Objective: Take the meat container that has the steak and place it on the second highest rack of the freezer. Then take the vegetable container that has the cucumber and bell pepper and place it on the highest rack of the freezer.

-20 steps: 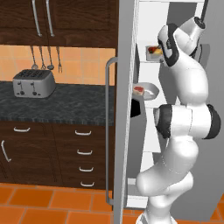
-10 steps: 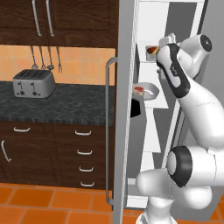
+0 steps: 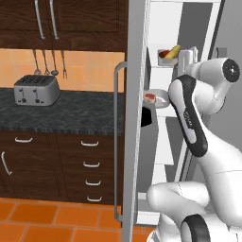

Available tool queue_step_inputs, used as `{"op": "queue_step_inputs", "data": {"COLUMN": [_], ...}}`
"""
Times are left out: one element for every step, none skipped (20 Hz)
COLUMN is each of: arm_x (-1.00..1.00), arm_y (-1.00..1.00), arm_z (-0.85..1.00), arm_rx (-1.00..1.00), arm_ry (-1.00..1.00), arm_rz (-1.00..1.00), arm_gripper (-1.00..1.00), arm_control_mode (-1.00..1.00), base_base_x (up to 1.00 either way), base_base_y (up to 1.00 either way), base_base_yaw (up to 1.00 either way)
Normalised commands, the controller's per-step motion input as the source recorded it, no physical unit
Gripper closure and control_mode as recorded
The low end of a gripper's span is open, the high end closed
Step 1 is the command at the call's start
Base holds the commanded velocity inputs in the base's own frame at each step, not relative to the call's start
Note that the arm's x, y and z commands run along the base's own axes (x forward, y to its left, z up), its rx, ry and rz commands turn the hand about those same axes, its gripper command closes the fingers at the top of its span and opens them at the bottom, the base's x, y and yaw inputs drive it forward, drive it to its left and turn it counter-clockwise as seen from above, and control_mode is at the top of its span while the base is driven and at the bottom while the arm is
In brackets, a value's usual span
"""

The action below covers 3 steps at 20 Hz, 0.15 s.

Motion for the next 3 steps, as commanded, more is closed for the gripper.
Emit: {"op": "queue_step_inputs", "data": {"arm_x": [-1.00,-1.00,-1.00], "arm_y": [-0.22,-0.25,-0.34], "arm_z": [0.43,0.42,0.43], "arm_rx": [0.00,0.00,0.00], "arm_ry": [-0.10,-0.09,-0.09], "arm_rz": [-0.02,-0.01,0.00], "arm_gripper": [-1.00,-1.00,-1.00], "arm_control_mode": [-1.00,-1.00,-1.00], "base_base_x": [0.00,0.00,0.00], "base_base_y": [0.00,0.00,0.00], "base_base_yaw": [0.00,0.00,0.00]}}
